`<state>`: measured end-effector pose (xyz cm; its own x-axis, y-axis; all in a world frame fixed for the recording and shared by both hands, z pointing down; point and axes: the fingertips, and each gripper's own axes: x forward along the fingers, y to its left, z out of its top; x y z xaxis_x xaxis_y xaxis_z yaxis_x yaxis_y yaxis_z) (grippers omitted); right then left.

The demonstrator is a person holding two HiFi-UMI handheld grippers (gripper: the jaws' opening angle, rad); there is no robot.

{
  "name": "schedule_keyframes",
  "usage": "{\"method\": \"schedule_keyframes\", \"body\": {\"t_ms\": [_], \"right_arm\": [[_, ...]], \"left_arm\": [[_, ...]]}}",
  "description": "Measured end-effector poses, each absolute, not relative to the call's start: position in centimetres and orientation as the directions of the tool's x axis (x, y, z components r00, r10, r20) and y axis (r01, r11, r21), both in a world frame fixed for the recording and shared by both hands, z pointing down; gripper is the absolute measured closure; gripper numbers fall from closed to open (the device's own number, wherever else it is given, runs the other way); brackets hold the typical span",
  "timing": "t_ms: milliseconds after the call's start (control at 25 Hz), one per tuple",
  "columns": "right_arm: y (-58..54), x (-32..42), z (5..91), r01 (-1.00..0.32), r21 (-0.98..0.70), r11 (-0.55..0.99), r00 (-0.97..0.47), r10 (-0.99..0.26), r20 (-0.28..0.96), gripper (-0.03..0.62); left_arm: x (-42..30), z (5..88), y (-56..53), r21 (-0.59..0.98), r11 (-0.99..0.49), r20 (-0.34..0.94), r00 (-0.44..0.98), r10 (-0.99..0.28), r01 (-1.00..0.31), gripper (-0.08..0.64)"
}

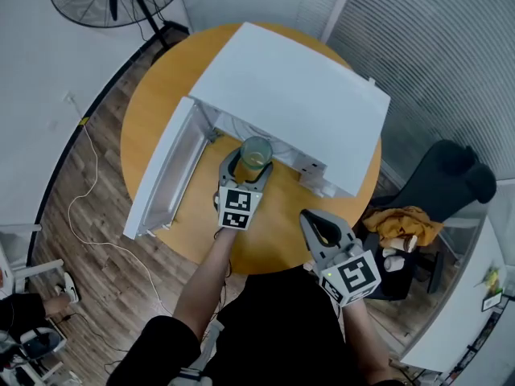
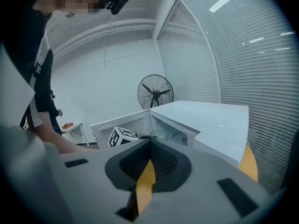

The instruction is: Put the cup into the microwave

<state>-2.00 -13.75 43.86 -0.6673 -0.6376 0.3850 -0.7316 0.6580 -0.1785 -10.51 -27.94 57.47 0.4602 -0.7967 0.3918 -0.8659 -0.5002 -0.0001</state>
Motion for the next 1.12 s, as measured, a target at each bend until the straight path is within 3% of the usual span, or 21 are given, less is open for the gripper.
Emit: {"method": "schedule_keyframes", "body": {"t_ms": [1120], "right_arm": [[-15.1,-4.2,45.5,-0.727,-0.246,0.641,-0.677,-0.608,0.415,0.583]], "left_arm": [[-7.8,61.5,-36.6,-0.047,-0.567,0.371,0.512,-0.774,-0.823,0.225]]}}
